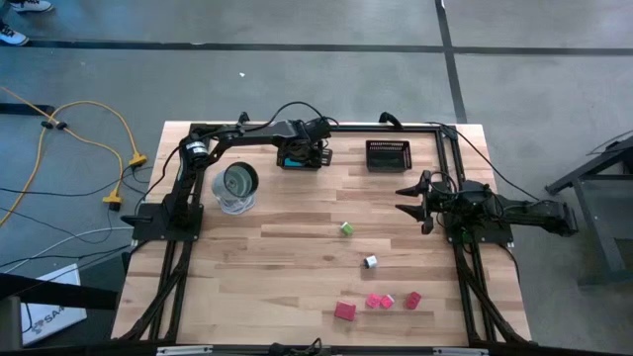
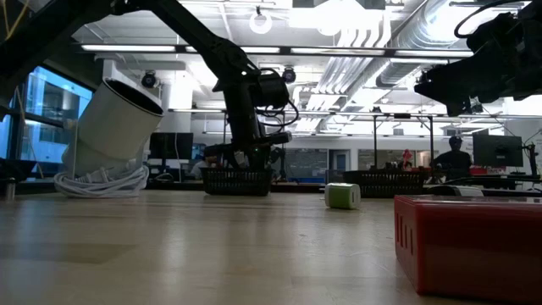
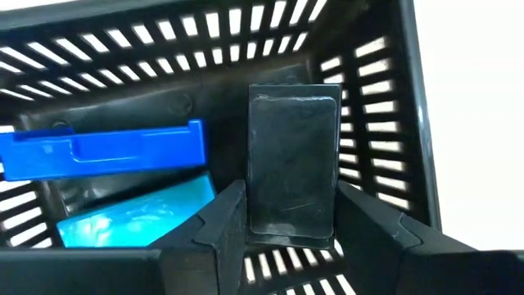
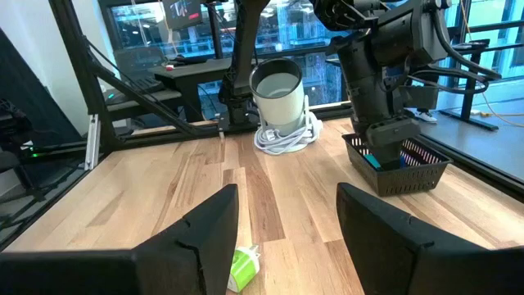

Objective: Pick & Place Office items
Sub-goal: Put the black digital clock into the left black bin, then put the green charger adapter into the right black bin

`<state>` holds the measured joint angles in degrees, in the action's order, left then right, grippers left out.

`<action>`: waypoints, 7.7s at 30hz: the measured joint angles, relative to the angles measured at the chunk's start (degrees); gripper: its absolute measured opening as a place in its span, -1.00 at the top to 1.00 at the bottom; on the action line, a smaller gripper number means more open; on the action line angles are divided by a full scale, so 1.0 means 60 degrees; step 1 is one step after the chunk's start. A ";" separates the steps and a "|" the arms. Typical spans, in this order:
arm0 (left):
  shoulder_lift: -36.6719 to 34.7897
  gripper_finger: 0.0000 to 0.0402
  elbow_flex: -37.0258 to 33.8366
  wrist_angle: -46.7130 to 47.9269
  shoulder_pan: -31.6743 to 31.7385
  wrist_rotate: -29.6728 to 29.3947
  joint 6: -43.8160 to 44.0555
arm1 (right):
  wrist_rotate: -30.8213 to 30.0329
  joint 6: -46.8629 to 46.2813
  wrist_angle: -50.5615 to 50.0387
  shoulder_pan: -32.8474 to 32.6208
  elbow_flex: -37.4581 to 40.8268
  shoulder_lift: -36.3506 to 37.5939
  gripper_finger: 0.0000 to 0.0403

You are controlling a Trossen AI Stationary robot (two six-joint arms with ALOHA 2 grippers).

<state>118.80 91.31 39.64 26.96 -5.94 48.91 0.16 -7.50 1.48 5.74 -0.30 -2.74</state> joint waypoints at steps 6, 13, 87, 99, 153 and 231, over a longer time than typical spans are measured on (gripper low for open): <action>0.0000 0.13 0.0000 0.0055 0.0004 0.0004 -0.0149 | 0.0000 0.0003 0.0000 0.0001 -0.0002 0.0001 0.03; 0.0000 0.11 0.0000 0.0152 0.0004 0.0001 -0.0282 | 0.0000 -0.0001 0.0000 0.0001 0.0001 0.0001 0.03; -0.3478 0.10 -0.0472 0.2265 -0.5021 -0.2404 -0.3261 | 0.0000 0.0003 0.0000 0.0003 0.0001 0.0000 0.03; -0.4965 0.10 -0.3363 -0.0442 -0.6577 -0.3111 -0.2871 | 0.0000 -0.0001 0.0000 0.0000 0.0001 0.0000 0.03; -1.3591 0.10 -1.1759 -0.5576 -0.5940 -0.0795 -0.6915 | 0.0001 0.0000 0.0000 0.0000 -0.0002 0.0001 0.03; -1.8152 0.10 -1.4943 -0.6255 -0.6969 0.1203 -0.7717 | 0.0004 -0.0001 0.0000 0.0004 0.0001 0.0004 0.03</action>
<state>9.89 1.65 2.11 -14.85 1.28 2.61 0.19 -7.51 1.48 5.76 -0.30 -2.72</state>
